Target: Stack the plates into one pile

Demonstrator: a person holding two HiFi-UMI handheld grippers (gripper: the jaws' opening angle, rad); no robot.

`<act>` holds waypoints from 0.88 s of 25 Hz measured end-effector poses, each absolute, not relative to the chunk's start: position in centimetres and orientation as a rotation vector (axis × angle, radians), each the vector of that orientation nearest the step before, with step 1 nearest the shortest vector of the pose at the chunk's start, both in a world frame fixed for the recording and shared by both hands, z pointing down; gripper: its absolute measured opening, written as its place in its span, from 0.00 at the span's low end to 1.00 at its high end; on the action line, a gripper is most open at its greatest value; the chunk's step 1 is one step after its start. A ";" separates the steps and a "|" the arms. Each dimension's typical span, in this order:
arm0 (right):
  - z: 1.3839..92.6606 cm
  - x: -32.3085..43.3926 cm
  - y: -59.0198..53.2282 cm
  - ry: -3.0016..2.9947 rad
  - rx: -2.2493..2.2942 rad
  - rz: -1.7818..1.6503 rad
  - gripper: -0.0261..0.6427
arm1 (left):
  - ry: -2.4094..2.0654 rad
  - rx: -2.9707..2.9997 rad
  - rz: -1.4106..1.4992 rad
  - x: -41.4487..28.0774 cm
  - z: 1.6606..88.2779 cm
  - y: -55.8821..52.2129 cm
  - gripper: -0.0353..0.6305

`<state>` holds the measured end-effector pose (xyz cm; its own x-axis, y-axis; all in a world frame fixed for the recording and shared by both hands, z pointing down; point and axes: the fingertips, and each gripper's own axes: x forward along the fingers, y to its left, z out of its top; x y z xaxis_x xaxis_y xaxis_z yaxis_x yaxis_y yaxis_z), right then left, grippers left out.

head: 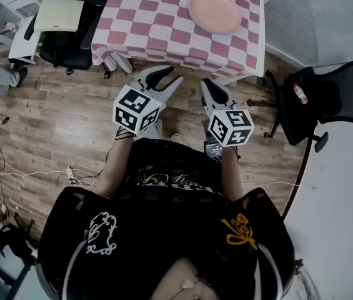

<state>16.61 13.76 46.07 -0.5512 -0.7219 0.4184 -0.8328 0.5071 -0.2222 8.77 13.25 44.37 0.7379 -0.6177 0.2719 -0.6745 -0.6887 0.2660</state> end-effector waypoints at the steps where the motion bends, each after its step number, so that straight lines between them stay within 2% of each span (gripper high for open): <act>1: 46.1 17.5 14.5 -2.481 1.310 0.586 0.09 | -0.994 2.590 0.239 9.7 44.5 14.1 0.27; 10: 46.6 22.8 21.0 -2.512 1.279 0.585 0.08 | -0.981 2.597 0.309 16.3 45.5 21.6 0.27; 22: 46.3 25.0 25.6 -2.547 1.241 0.539 0.08 | -1.017 2.612 0.324 18.7 45.2 26.3 0.27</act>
